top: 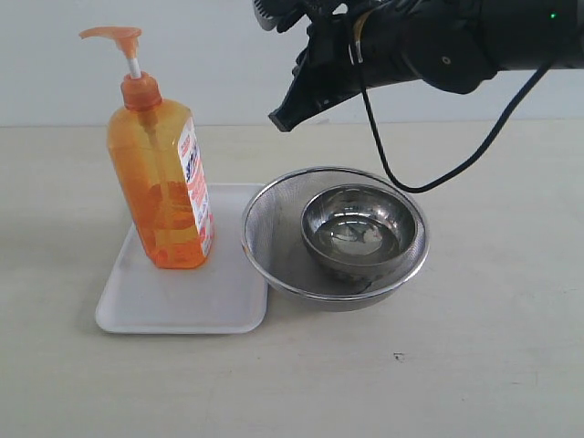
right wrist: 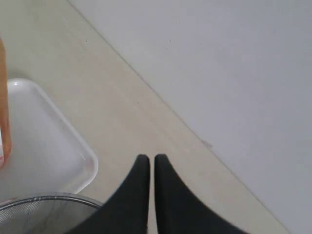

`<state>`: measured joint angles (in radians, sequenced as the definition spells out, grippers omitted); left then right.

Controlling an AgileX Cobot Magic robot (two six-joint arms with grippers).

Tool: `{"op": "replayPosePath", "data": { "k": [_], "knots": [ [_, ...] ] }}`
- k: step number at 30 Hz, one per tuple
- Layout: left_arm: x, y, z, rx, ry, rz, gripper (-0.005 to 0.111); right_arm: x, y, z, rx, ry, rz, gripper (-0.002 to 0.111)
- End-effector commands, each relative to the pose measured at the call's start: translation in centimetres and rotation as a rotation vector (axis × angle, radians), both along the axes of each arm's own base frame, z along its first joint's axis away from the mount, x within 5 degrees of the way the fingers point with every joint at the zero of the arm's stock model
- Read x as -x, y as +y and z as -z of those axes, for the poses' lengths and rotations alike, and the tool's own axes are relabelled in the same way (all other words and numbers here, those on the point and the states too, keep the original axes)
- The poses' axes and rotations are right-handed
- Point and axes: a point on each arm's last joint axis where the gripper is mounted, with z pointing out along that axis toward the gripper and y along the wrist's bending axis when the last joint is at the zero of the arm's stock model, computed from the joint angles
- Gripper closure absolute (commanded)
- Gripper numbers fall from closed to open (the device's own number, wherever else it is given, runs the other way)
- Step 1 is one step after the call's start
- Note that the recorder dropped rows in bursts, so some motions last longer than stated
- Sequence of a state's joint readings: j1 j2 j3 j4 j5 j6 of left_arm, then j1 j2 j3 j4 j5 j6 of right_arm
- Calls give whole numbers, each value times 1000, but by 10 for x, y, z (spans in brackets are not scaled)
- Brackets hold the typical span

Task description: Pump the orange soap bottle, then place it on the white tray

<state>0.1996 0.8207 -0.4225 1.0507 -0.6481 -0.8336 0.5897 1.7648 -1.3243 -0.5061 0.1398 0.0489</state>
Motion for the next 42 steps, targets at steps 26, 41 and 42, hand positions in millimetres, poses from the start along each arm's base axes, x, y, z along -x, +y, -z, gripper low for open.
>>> {"op": "replayPosePath", "data": {
  "k": [26, 41, 42],
  "knots": [
    [96, -2, 20, 88, -223, -190, 102, 1, -1, -6, -15, -16, 0, 108],
    [97, 6, 67, 112, -80, -277, 102, 1, -1, -6, -15, -16, 0, 108],
    [97, 6, 67, 122, -81, -276, 102, 1, -1, -6, -15, -16, 0, 108]
  ]
}}
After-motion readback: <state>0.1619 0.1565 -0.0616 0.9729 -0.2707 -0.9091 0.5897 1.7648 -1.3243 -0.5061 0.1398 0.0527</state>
